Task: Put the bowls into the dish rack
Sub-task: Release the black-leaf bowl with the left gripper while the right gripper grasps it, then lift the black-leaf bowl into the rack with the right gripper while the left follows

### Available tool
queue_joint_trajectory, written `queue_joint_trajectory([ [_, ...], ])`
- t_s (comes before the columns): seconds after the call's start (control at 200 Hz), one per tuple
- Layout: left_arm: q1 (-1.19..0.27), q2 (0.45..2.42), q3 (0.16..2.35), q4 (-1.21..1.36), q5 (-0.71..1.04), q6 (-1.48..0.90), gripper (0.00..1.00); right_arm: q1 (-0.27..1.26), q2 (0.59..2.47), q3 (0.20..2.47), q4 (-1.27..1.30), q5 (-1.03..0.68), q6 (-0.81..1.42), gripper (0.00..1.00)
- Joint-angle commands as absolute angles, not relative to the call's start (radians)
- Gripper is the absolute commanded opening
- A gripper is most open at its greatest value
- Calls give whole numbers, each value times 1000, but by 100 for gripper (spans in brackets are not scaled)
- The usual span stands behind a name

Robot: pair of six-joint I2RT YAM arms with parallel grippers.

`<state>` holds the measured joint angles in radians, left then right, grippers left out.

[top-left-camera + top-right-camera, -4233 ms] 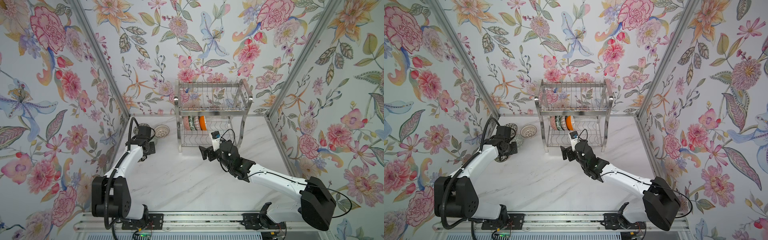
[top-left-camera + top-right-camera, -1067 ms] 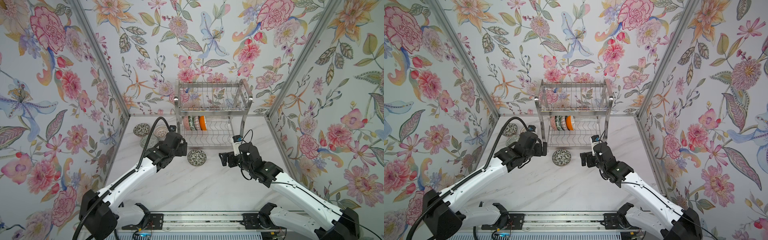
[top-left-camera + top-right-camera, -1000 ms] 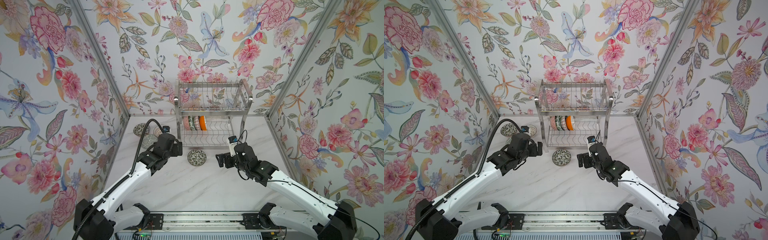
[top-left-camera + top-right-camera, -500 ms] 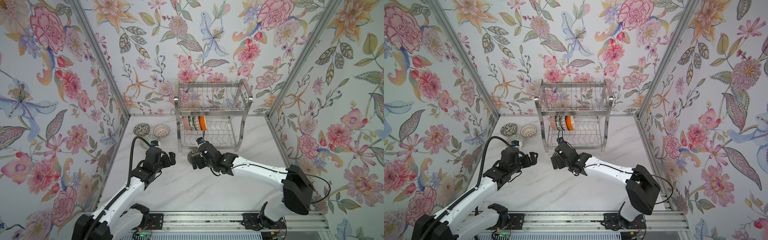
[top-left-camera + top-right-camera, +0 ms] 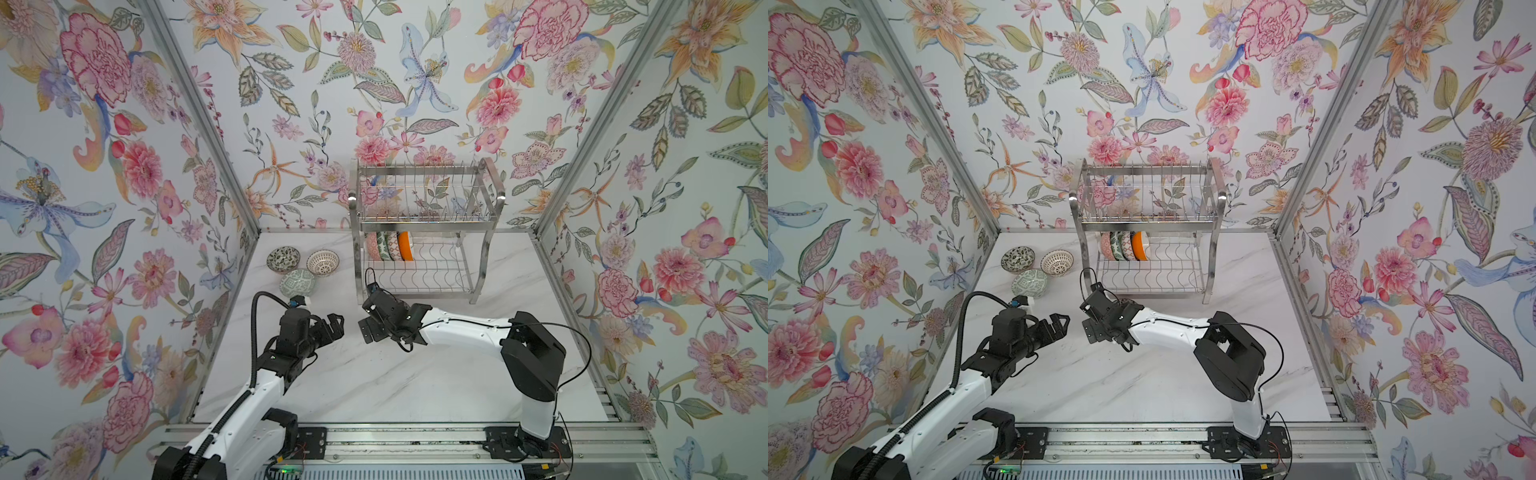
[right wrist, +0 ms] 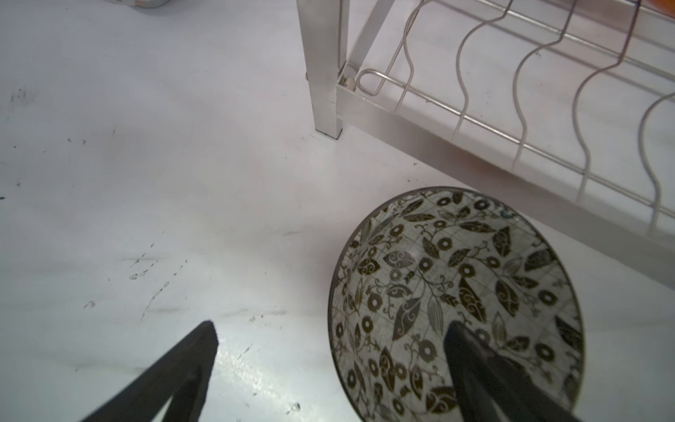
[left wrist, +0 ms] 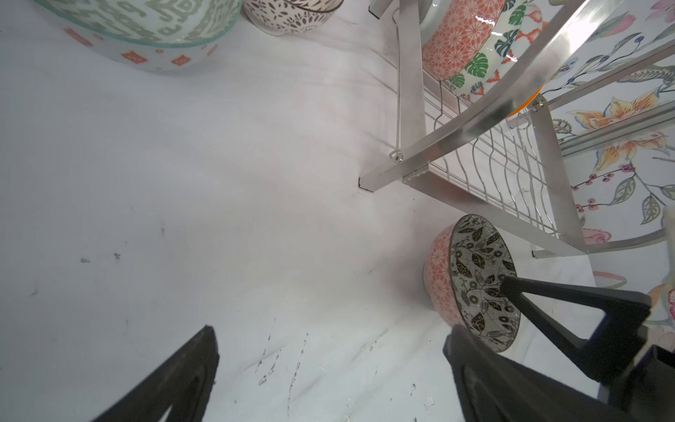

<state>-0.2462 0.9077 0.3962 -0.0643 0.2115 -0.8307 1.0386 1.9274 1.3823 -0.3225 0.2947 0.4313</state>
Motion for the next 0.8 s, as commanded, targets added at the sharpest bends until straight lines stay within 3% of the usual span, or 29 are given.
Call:
queue_joint_trajectory([
  [0.0, -222, 894, 372, -21, 270, -847, 99, 1044, 1965, 1430, -370, 336, 448, 91],
  [0.54, -195, 918, 343, 25, 346, -842, 99, 1044, 2077, 1511, -425, 365, 461, 44],
  [0.791, -193, 923, 354, 25, 347, -830, 99, 1046, 2067, 1519, -434, 356, 462, 36],
])
